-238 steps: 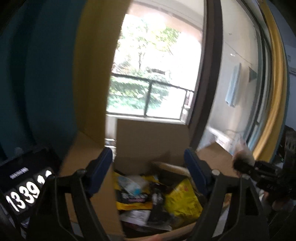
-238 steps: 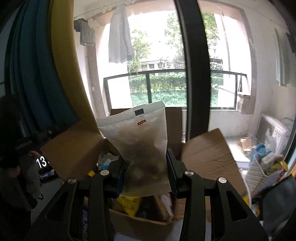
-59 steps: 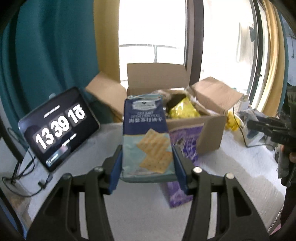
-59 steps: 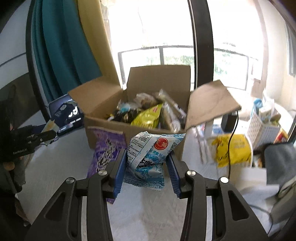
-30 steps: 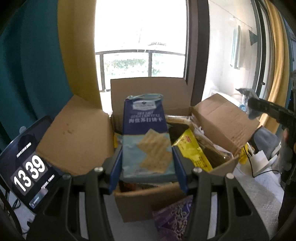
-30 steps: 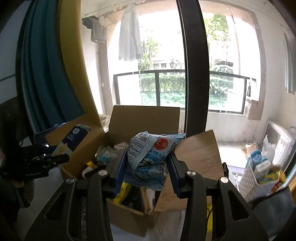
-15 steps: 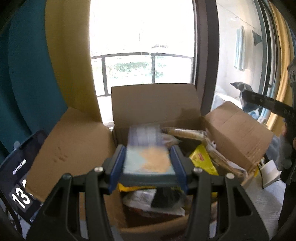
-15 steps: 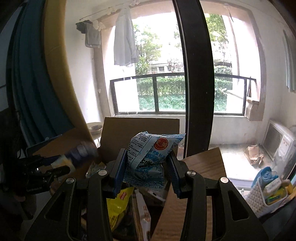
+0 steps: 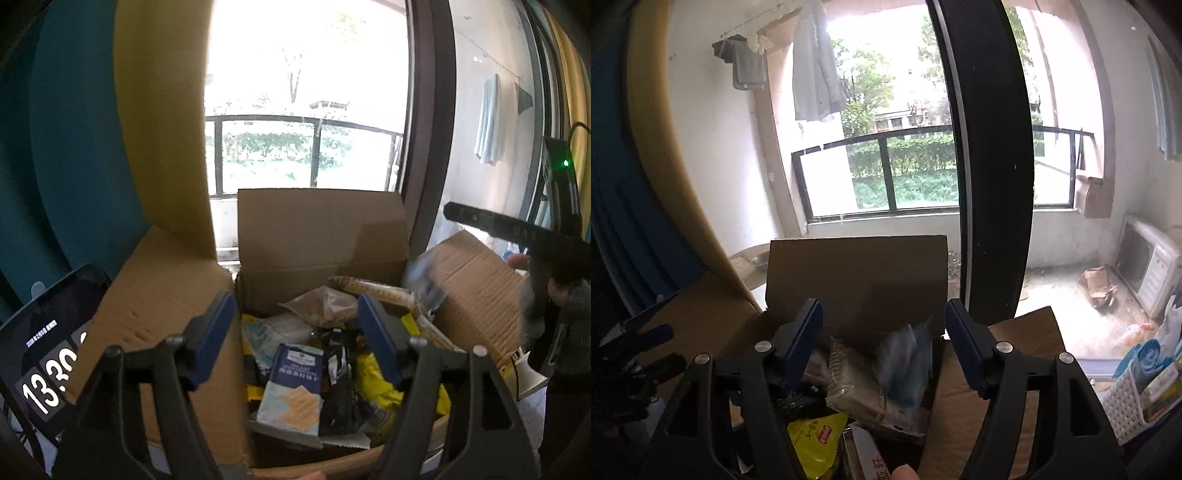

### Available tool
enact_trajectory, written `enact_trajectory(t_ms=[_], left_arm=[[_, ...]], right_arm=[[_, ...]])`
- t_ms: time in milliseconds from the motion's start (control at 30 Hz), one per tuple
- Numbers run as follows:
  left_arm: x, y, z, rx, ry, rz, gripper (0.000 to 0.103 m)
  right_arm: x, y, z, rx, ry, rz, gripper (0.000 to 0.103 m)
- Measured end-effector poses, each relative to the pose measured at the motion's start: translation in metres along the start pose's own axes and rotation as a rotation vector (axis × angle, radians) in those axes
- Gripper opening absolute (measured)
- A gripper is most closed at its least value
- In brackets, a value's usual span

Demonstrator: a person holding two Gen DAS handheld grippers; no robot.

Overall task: Organize snacks
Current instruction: 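Lower both items into the box and open both tools, then move the right tool back to the purple printed bag on the table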

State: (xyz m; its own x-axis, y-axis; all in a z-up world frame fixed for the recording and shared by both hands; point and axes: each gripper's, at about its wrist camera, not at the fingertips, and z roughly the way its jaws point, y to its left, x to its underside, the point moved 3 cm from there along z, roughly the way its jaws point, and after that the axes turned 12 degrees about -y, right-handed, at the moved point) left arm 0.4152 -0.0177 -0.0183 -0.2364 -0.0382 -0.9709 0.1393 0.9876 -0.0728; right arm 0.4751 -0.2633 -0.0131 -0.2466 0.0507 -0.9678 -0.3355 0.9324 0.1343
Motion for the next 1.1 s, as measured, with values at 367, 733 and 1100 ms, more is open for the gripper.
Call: enact_trajectory(t_ms=[367,733,1100], left_arm=[[-0.009,-0.001,-0.029,0.032,-0.036,-0.025,0.076],[-0.010,0.005,-0.073,0.044,-0.080,-0.051,0.077],[0.001,0.016,-0.115,0.053,-0.094,-0.062,0.077]], right_arm=[[0.004,0.025,-0.030,-0.003,0.007,-0.056,0.072],[0.010,0.062,-0.069,-0.007,0.010,-0.084,0.071],[0.041,0.088,-0.103,-0.022,0.047,-0.065,0.071]])
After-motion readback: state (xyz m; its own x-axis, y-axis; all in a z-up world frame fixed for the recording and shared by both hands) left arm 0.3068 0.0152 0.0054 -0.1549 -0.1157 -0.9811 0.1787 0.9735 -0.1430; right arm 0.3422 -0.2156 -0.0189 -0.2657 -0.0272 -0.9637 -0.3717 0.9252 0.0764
